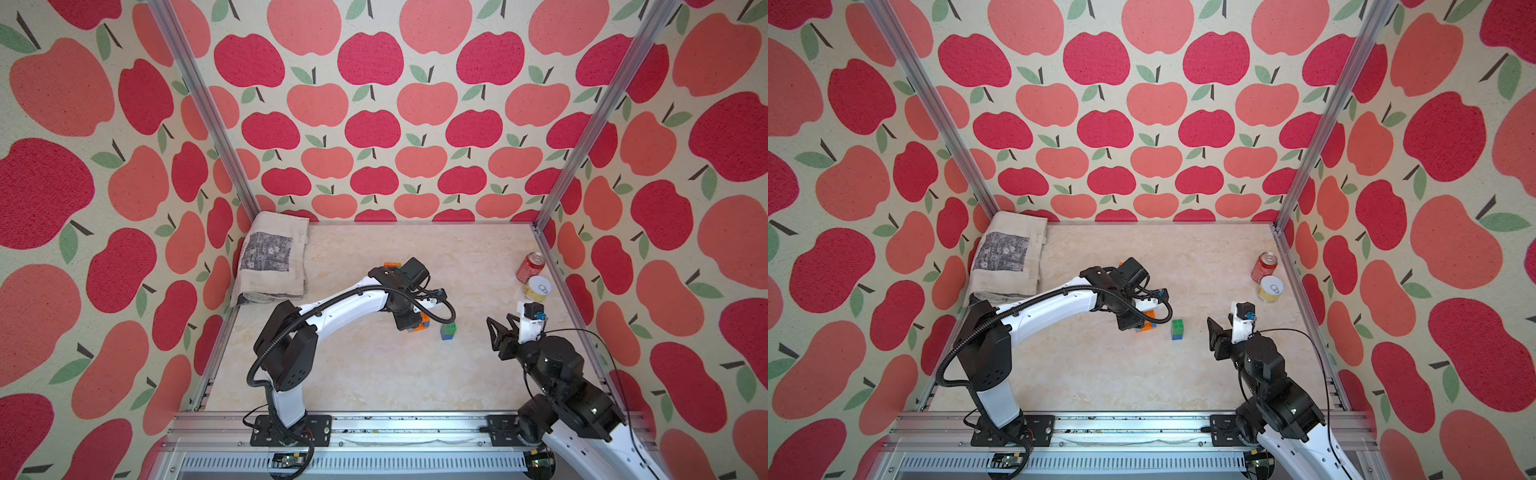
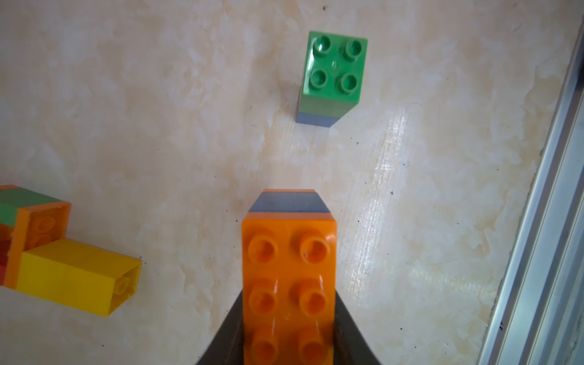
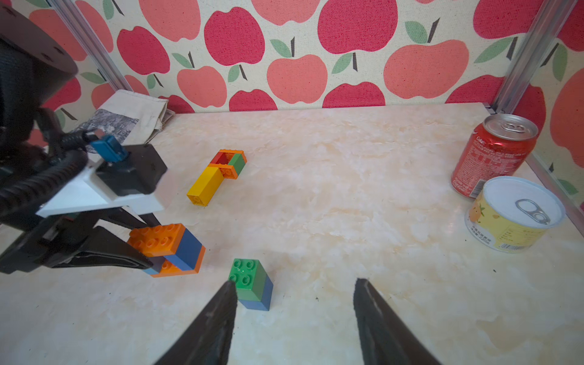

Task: Assemble the letter p with lego
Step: Pick up the lego brick from the center of the board, then assemble the lego brick with the lego brick.

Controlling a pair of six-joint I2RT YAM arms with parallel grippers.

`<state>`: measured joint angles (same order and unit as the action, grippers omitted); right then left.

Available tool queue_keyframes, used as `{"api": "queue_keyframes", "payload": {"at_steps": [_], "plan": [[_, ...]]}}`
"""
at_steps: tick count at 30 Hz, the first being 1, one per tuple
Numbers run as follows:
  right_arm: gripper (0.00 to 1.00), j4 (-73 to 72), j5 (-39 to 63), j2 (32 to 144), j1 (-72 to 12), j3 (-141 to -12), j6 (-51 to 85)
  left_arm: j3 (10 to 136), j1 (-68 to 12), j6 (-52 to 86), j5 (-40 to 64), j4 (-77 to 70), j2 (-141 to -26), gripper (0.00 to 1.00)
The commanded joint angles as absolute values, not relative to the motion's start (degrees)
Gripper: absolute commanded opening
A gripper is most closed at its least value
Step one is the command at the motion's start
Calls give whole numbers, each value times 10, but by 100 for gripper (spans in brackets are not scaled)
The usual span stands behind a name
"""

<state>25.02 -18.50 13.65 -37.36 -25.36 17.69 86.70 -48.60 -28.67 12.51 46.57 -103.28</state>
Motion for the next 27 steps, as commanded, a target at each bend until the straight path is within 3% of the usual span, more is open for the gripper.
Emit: {"api": "queue_keyframes", "payload": {"at_steps": [1,17,27], "plan": [[62,272,-207,123,-370,-241,195,925,-491,-288,138,531,-1032,25],[62,282,-211,93,-371,-215,212,1193,-558,-189,105,645,-1202,27],[62,286,-208,78,-371,-201,217,1286,-582,-191,81,693,-1272,27]]}}
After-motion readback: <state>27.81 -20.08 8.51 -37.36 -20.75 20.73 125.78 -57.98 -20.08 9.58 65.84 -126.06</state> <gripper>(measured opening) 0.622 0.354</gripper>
